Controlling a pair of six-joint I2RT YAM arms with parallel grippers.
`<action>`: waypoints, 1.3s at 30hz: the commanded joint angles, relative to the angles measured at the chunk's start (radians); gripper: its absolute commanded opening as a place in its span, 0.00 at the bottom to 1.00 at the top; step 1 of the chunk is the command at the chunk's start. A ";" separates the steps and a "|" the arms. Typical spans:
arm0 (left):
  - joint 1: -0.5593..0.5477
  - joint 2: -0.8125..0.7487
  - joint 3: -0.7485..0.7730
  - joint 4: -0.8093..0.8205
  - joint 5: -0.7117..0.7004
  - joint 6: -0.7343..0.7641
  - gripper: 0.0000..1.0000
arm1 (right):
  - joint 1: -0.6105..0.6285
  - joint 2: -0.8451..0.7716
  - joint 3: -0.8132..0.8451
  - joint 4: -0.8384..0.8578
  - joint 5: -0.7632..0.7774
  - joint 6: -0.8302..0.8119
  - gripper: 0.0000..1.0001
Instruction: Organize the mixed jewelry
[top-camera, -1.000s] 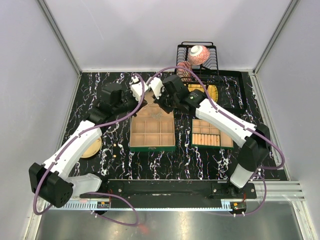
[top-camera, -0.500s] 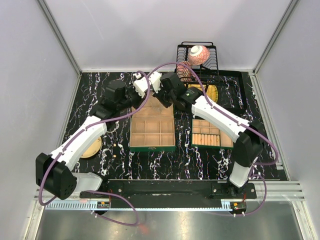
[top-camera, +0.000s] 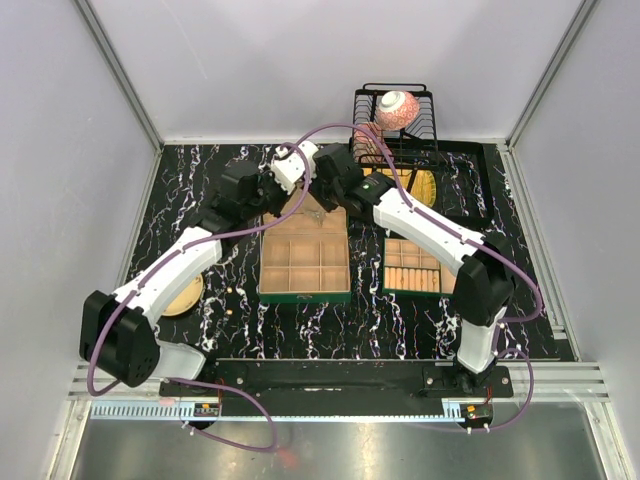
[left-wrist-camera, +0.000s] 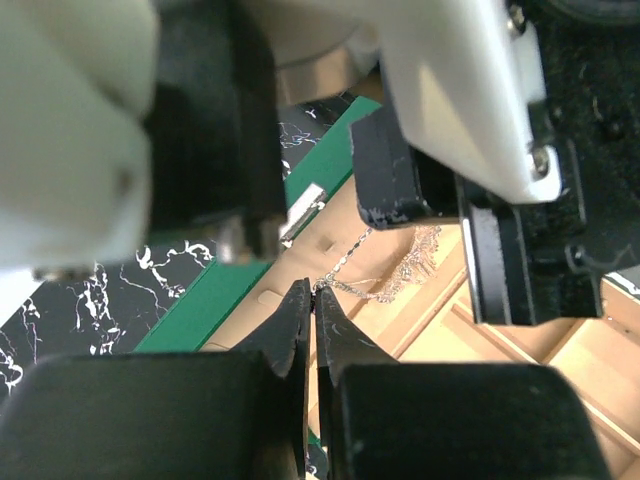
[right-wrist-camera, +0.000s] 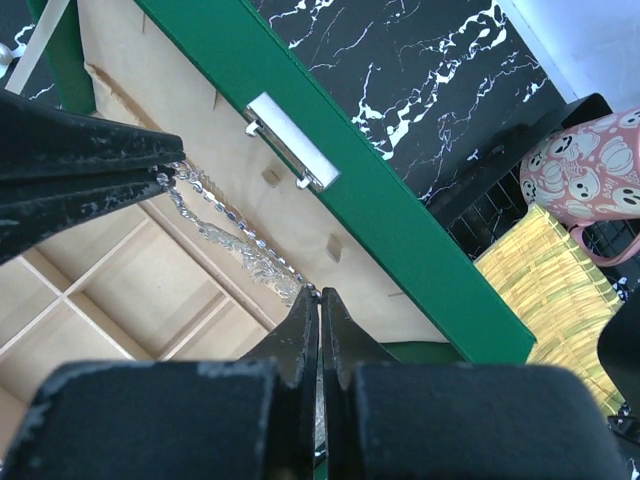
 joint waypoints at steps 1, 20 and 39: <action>0.010 0.014 -0.004 0.081 -0.076 0.024 0.00 | -0.019 0.020 0.056 0.028 0.052 0.009 0.00; 0.010 0.089 0.024 0.092 -0.125 0.034 0.00 | -0.033 0.037 0.071 0.032 0.118 -0.024 0.00; 0.010 0.117 0.004 0.120 -0.159 0.053 0.00 | -0.033 0.065 0.065 0.046 0.145 -0.044 0.00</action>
